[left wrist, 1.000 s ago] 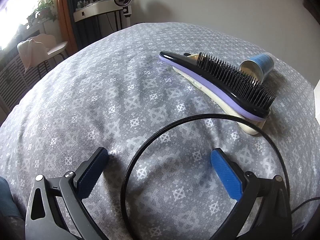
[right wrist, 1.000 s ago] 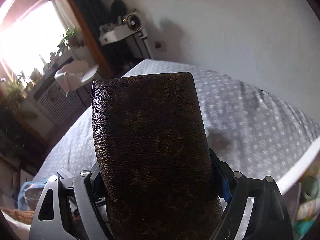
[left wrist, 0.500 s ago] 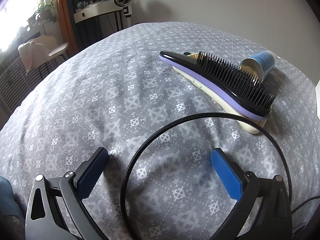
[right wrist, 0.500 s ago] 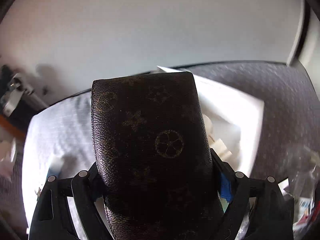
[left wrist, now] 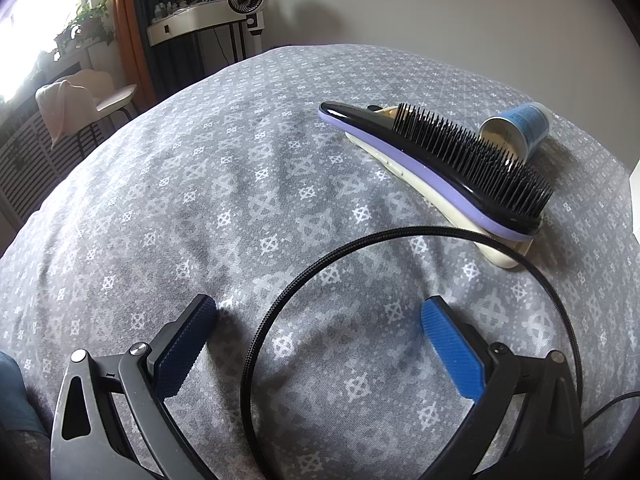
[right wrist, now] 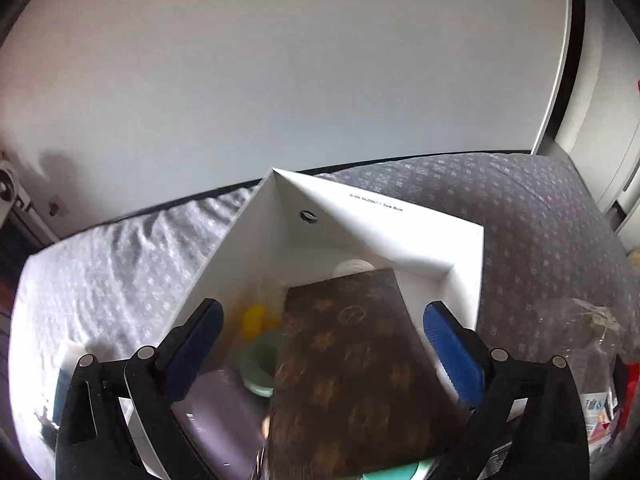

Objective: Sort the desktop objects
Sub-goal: 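Carry the pouch with the right gripper into the white box and release, then move the right gripper to the blue spray can and grasp it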

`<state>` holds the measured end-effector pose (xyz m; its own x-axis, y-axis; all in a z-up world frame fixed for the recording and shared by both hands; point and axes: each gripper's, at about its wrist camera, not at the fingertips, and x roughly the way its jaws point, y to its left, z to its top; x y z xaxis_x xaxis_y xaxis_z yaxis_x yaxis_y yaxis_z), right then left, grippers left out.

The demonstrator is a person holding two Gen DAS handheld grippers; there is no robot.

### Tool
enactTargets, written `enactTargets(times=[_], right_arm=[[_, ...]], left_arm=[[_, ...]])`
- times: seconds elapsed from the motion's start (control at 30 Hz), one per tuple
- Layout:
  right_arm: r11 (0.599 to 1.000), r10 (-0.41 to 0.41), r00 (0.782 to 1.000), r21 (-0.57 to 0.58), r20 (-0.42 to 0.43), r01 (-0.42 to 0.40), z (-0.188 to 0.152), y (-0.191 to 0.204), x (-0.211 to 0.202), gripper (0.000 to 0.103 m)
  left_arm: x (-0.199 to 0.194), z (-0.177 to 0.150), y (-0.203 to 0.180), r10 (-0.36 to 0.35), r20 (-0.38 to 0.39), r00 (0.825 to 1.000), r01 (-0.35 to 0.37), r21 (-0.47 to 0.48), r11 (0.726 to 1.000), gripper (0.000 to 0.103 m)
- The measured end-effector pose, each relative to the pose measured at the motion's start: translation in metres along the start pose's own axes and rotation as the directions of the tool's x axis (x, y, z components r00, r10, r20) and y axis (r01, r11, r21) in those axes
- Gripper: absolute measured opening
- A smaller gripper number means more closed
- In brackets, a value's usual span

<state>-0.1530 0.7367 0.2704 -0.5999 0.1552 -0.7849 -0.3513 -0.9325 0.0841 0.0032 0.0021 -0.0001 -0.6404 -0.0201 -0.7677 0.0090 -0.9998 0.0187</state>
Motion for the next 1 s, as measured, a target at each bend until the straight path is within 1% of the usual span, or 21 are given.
enactTargets(times=[0.07, 0.1, 0.2, 0.27, 0.37, 0.43, 0.53, 0.6, 0.67, 0.77, 0.83, 0.93, 1.0], right_arm=[[1.000, 0.015, 1.000, 0.011, 0.008, -0.015, 0.004, 0.002, -0.008, 0.101], [1.000, 0.019, 0.999, 0.010, 0.030, -0.020, 0.005, 0.007, -0.012, 0.101], [0.999, 0.032, 0.993, -0.037, 0.109, -0.028, 0.003, 0.027, -0.031, 0.101], [0.995, 0.062, 0.987, -0.082, 0.147, -0.051, -0.003, 0.045, -0.046, 0.101], [0.979, 0.161, 0.971, -0.151, 0.175, -0.135, -0.015, 0.075, -0.074, 0.101], [0.958, 0.246, 0.954, -0.194, 0.169, -0.213, -0.025, 0.095, -0.092, 0.103], [0.912, 0.366, 0.922, -0.248, 0.126, -0.328, -0.043, 0.124, -0.109, 0.103], [0.875, 0.427, 0.902, -0.286, 0.070, -0.391, -0.058, 0.145, -0.111, 0.103], [0.846, 0.458, 0.889, -0.311, 0.008, -0.433, -0.075, 0.165, -0.106, 0.103], [0.822, 0.475, 0.875, -0.309, -0.090, -0.478, -0.103, 0.188, -0.086, 0.103], [0.814, 0.479, 0.866, -0.294, -0.145, -0.500, -0.119, 0.200, -0.070, 0.103], [0.825, 0.463, 0.865, -0.261, -0.196, -0.501, -0.140, 0.214, -0.046, 0.103], [0.826, 0.460, 0.857, -0.241, -0.233, -0.509, -0.151, 0.224, -0.032, 0.103]], left_arm=[[0.000, 0.000, 0.000, 0.000, 0.000, 1.000, 0.000, 0.000, 1.000, 0.103], [0.000, 0.000, 0.000, 0.000, 0.000, 1.000, 0.000, 0.000, 1.000, 0.103], [0.000, 0.000, 0.000, 0.000, 0.000, 1.000, 0.000, 0.000, 1.000, 0.103], [0.000, 0.000, 0.000, 0.000, 0.000, 1.000, 0.000, 0.000, 1.000, 0.103], [0.000, 0.000, 0.000, 0.001, 0.000, 1.000, -0.001, -0.001, 1.000, 0.103], [0.000, 0.000, 0.000, 0.001, 0.000, 1.000, -0.001, -0.001, 1.000, 0.103], [-0.001, -0.001, 0.000, 0.002, 0.000, 1.000, -0.002, -0.001, 1.000, 0.103], [-0.001, -0.001, 0.001, 0.001, 0.000, 1.000, -0.001, -0.001, 1.000, 0.103], [-0.001, -0.001, 0.001, 0.001, 0.001, 1.000, -0.001, -0.001, 1.000, 0.103], [-0.001, -0.001, 0.000, 0.002, 0.001, 1.000, -0.002, -0.001, 1.000, 0.103], [-0.001, -0.001, 0.001, 0.001, 0.001, 1.000, -0.001, -0.002, 1.000, 0.103], [-0.001, -0.001, 0.001, 0.001, 0.001, 1.000, -0.001, -0.002, 1.000, 0.103], [-0.001, -0.001, 0.000, 0.001, 0.001, 1.000, -0.001, -0.002, 1.000, 0.103]])
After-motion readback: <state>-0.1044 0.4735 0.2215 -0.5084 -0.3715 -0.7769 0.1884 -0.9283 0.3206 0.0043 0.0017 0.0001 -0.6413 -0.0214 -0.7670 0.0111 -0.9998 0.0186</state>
